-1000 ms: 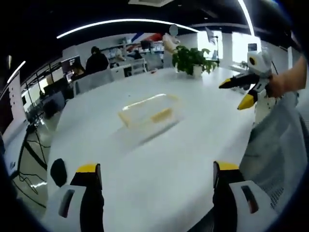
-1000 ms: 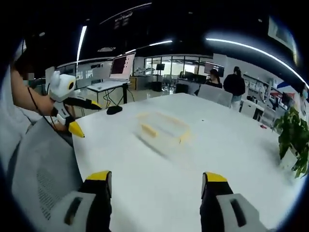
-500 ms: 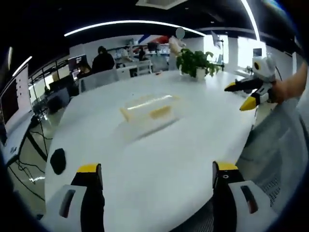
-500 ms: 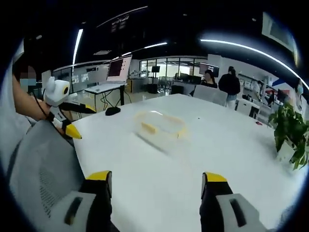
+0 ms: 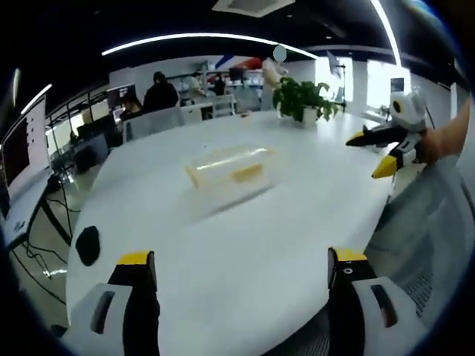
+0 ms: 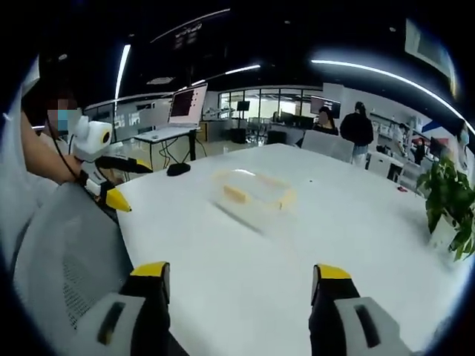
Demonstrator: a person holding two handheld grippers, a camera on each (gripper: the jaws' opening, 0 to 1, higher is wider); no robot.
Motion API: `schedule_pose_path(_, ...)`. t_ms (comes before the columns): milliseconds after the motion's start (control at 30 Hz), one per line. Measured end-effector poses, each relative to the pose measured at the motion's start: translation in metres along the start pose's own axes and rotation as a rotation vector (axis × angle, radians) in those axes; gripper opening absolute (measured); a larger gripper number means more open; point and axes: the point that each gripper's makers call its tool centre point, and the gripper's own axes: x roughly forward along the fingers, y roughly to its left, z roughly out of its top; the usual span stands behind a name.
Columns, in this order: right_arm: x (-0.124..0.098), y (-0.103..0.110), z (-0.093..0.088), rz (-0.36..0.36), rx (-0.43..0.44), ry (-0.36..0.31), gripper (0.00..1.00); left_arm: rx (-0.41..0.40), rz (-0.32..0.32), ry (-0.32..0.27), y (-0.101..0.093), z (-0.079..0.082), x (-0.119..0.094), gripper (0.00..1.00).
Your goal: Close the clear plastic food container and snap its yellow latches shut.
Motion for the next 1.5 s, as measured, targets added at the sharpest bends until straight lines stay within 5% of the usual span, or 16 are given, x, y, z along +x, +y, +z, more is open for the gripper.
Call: schedule_pose_path(1500,0.0,0.004,-0.001,0.018,0.001,-0.013,0.77,0.019,-0.011,0.05,-0.004,-0.014,0.001,0.93)
